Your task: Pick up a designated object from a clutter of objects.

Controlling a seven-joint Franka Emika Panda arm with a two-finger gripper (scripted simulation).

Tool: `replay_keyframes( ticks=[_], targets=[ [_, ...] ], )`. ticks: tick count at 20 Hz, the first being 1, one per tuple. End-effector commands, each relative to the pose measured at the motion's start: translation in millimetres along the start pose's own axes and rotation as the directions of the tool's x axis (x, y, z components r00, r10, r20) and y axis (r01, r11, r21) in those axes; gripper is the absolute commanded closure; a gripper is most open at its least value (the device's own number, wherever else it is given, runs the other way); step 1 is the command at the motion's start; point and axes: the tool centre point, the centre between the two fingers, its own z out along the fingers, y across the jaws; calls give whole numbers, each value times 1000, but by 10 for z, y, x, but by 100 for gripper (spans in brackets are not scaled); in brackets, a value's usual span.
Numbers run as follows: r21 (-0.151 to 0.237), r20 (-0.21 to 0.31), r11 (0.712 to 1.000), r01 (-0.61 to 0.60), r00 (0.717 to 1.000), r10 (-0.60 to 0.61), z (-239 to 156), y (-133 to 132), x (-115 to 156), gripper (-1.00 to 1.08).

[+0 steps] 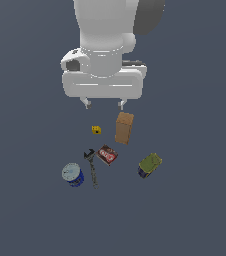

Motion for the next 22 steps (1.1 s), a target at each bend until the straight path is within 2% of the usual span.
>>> replay_keyframes(
  ticks=[1,11,22],
  targets=[
    [0,0,1000,0,1000,0,0,0,0,-92],
    [-34,17,999,-17,1000,17,130,189,7,-92],
    [-30,17,998,-62,998,62,232,202,-17,-92]
  ],
)
